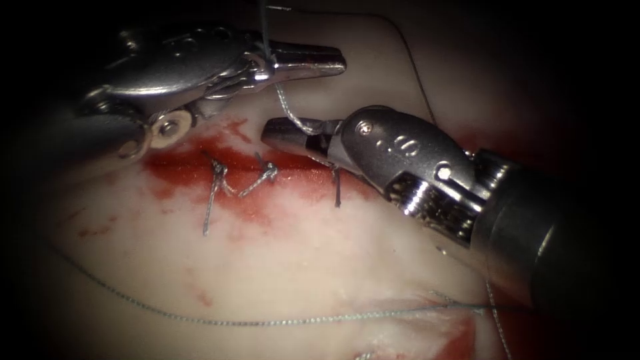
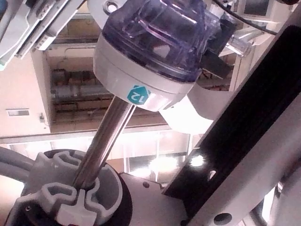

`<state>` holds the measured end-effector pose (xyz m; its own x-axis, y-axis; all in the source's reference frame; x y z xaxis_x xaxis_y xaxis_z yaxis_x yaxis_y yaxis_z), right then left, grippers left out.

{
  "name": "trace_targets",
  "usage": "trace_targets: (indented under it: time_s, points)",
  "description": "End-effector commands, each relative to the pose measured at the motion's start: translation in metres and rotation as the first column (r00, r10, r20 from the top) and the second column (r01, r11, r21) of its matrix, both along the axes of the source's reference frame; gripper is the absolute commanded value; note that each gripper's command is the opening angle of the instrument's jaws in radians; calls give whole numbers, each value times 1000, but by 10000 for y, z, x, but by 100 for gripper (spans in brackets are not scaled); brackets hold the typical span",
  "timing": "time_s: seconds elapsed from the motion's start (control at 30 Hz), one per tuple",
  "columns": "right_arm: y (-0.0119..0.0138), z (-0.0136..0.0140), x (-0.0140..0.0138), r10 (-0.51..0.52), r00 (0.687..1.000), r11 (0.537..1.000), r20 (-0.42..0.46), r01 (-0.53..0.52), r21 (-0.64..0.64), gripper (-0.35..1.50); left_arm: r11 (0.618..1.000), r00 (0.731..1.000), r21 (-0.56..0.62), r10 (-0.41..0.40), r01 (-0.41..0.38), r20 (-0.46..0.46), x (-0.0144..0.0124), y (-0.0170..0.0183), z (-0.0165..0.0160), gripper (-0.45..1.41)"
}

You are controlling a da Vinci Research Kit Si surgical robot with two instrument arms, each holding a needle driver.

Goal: Wound Closure

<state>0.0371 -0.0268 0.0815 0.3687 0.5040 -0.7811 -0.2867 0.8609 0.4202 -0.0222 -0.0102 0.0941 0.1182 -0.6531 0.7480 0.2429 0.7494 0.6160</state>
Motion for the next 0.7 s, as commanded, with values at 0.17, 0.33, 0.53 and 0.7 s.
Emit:
trace_targets:
  time_s: [0.17,0.33,0.53,0.7]
  points:
    - [18,-4,-12,115,992,993,48,-113,-47,44,1000,1000,11,-18,18,5,12,24,-19,-45]
    - [36,-17,-44,210,977,977,39,-208,-47,125,1000,1000,6,-4,4,-1,34,0,-18,-45]
    - [50,-24,-76,299,954,954,15,-298,-18,136,989,995,-111,86,-92,-59,78,-66,-15,-30]
    - [47,-25,-79,304,953,953,16,-303,-10,136,976,983,-141,156,-168,-94,114,-89,-20,-45]
